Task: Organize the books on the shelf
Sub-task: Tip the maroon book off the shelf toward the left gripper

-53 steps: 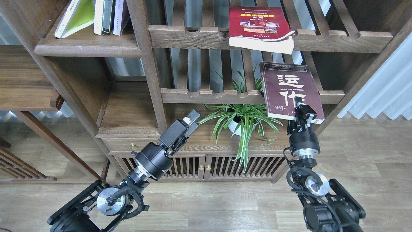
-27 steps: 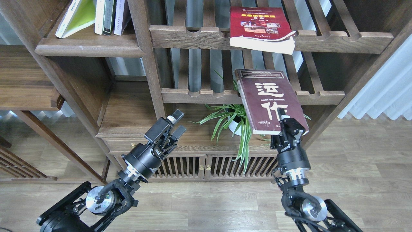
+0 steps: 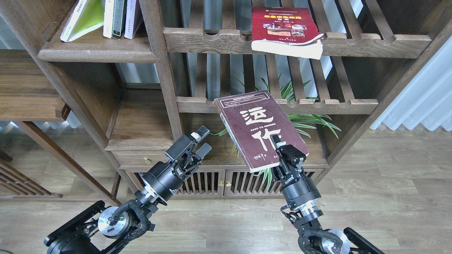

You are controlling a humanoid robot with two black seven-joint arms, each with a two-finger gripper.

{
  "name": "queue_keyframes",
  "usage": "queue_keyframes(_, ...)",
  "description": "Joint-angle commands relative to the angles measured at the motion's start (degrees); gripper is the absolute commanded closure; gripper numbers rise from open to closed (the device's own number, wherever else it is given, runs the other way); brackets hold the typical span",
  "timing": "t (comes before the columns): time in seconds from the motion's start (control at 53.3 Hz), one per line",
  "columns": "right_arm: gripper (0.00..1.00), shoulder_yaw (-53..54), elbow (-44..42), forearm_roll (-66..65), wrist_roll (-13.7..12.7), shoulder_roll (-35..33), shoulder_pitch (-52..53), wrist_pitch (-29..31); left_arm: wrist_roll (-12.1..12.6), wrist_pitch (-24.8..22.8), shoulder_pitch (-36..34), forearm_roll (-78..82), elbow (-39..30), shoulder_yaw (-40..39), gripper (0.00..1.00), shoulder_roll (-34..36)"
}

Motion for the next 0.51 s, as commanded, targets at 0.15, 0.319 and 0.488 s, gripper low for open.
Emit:
queue_keyframes(0.15,0.96,-2.0,0.1,-2.6,0.0,0.8,0.0,0.0,-0.1,0.0,-0.4,0.2,0.0,0.0,0.03,0.6)
queue_keyframes(0.319,0.96,-3.8,0.1,-3.3,0.0,1.6,0.0,0.0,-0.1,0.0,-0.4,0.5,0.2,0.2,0.03,1.4)
queue_keyframes(0.488,0.96,-4.3,0.2,-4.9,0.0,2.4,-0.4,0.0,-0.1,0.0,-0.5,0.6,1.2,-0.1,0.03,1.7)
